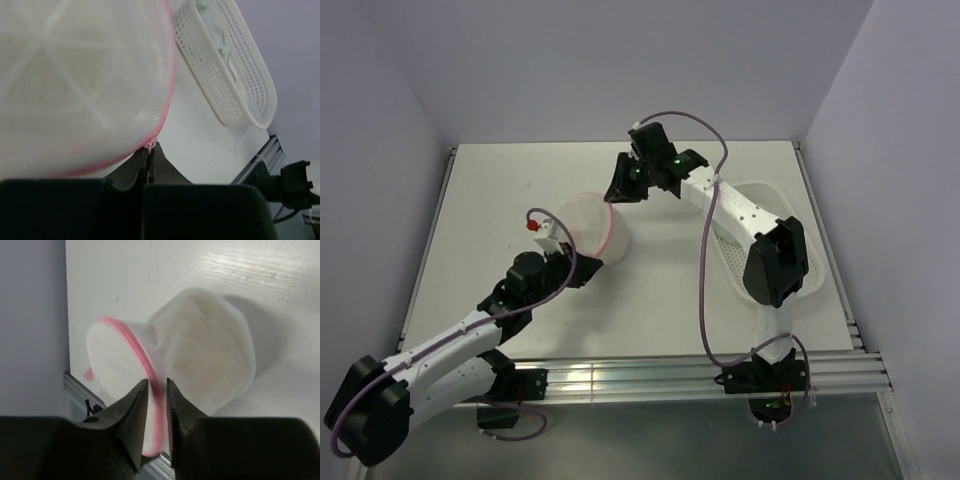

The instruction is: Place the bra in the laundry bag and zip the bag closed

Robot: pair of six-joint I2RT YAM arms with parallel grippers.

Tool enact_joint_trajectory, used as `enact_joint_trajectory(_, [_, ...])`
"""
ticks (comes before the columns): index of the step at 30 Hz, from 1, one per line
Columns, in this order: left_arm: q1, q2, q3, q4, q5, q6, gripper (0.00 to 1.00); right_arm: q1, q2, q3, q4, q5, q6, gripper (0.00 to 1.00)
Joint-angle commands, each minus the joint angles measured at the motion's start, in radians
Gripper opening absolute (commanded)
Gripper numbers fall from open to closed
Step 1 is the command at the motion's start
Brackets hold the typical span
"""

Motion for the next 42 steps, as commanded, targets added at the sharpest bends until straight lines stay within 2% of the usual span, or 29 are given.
enact_joint_trajectory(1, [-0.075, 0.081, 0.058, 0.038, -0.014, -0.012, 0.0, -0.028, 0.001, 0.085, -0.035, 0.088, -0.05, 0.35])
enact_joint_trajectory(2, [-0.076, 0.131, 0.06, 0.057, -0.012, -0.018, 0.0, -0.028, -0.003, 0.085, -0.045, 0.111, -0.04, 0.45])
enact_joint_trajectory(5, [-0.076, 0.228, 0.067, 0.138, 0.002, -0.029, 0.0, -0.028, -0.048, 0.041, -0.061, 0.173, -0.022, 0.55])
enact_joint_trajectory(11, [-0.076, 0.34, 0.109, 0.213, 0.023, -0.031, 0.0, -0.028, -0.239, -0.198, -0.009, 0.179, 0.032, 0.56])
enact_joint_trajectory(18, [-0.077, 0.326, 0.112, 0.216, 0.034, -0.023, 0.0, -0.006, -0.479, -0.635, 0.189, 0.096, 0.18, 0.56])
enact_joint_trajectory(21, [-0.077, 0.329, 0.116, 0.218, 0.045, -0.018, 0.0, 0.026, -0.505, -0.718, 0.258, 0.093, 0.248, 0.56])
enact_joint_trajectory(32, [-0.076, 0.332, 0.13, 0.202, 0.072, -0.005, 0.0, 0.104, -0.467, -0.838, 0.517, 0.085, 0.464, 0.56])
enact_joint_trajectory(40, [-0.076, 0.322, 0.133, 0.196, 0.082, -0.001, 0.0, 0.113, -0.421, -0.849, 0.562, 0.097, 0.503, 0.55])
enact_joint_trajectory(42, [-0.077, 0.325, 0.132, 0.198, 0.086, -0.003, 0.0, 0.116, -0.402, -0.84, 0.56, 0.096, 0.504, 0.52])
